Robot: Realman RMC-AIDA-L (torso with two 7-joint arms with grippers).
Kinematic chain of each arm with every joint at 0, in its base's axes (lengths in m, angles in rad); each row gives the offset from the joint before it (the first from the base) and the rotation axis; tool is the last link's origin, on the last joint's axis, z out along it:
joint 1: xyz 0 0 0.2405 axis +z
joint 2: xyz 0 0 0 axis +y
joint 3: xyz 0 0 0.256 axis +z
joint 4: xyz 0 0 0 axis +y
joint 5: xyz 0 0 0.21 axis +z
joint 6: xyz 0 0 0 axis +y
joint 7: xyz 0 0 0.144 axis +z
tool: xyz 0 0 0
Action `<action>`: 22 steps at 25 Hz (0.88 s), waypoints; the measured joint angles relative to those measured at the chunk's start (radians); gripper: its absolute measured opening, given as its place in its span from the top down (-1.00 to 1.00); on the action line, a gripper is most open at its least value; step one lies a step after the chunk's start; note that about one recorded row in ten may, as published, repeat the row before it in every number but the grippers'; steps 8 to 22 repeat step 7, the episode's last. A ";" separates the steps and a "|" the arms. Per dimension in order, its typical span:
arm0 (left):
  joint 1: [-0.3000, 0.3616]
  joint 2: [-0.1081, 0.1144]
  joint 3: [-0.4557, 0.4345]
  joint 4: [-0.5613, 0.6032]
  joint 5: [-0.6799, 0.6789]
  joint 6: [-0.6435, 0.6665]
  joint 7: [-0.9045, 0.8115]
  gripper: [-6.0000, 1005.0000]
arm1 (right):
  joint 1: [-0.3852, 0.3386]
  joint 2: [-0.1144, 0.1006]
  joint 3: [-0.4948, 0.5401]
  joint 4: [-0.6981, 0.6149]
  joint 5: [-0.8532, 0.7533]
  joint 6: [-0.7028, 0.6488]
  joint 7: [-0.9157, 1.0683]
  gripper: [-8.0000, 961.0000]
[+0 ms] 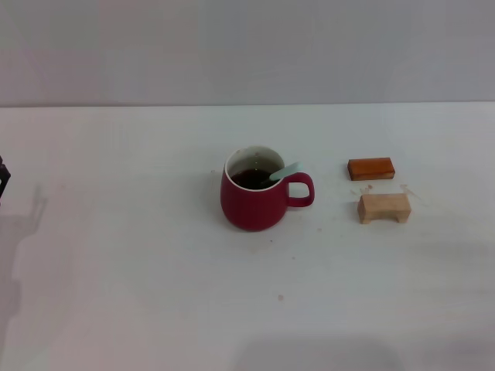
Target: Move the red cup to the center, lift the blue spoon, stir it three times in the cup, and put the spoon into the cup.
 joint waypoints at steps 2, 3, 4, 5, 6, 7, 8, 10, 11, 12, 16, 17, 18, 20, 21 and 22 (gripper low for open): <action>0.000 0.000 0.000 0.000 0.000 0.004 0.000 -0.69 | 0.005 -0.001 -0.019 -0.008 0.015 -0.012 0.002 -0.62; 0.001 0.000 0.000 0.001 0.000 0.006 0.000 -0.69 | 0.007 -0.002 -0.025 -0.012 0.019 -0.016 0.003 -0.62; 0.001 0.000 0.000 0.001 0.000 0.008 0.000 -0.69 | 0.008 -0.002 -0.027 -0.016 0.020 -0.021 0.003 -0.62; 0.003 0.000 0.000 0.001 0.000 0.010 0.000 -0.69 | 0.010 -0.001 -0.028 -0.022 0.021 -0.027 0.003 -0.62; 0.003 0.000 0.000 0.001 0.000 0.010 0.000 -0.69 | 0.013 -0.001 -0.031 -0.031 0.021 -0.034 0.003 -0.62; 0.005 0.000 0.001 0.001 0.000 0.010 -0.001 -0.69 | 0.016 0.000 -0.035 -0.039 0.022 -0.041 0.003 -0.62; 0.005 0.000 0.001 0.001 0.000 0.010 -0.001 -0.69 | 0.016 0.000 -0.035 -0.039 0.022 -0.041 0.003 -0.62; 0.005 0.000 0.001 0.001 0.000 0.010 -0.001 -0.69 | 0.016 0.000 -0.035 -0.039 0.022 -0.041 0.003 -0.62; 0.005 0.000 0.001 0.001 0.000 0.010 -0.001 -0.69 | 0.016 0.000 -0.035 -0.039 0.022 -0.041 0.003 -0.62; 0.005 0.000 0.001 0.001 0.000 0.010 -0.001 -0.69 | 0.016 0.000 -0.035 -0.039 0.022 -0.041 0.003 -0.62; 0.005 0.000 0.001 0.001 0.000 0.010 -0.001 -0.69 | 0.016 0.000 -0.035 -0.039 0.022 -0.041 0.003 -0.62; 0.005 0.000 0.001 0.001 0.000 0.010 -0.001 -0.69 | 0.016 0.000 -0.035 -0.039 0.022 -0.041 0.003 -0.62; 0.005 0.000 0.001 0.001 0.000 0.010 -0.001 -0.69 | 0.016 0.000 -0.035 -0.039 0.022 -0.041 0.003 -0.62; 0.005 0.000 0.001 0.001 0.000 0.010 -0.001 -0.69 | 0.016 0.000 -0.035 -0.039 0.022 -0.041 0.003 -0.62; 0.005 0.000 0.001 0.001 0.000 0.010 -0.001 -0.69 | 0.016 0.000 -0.035 -0.039 0.022 -0.041 0.003 -0.62; 0.005 0.000 0.001 0.001 0.000 0.010 -0.001 -0.69 | 0.016 0.000 -0.035 -0.039 0.022 -0.041 0.003 -0.62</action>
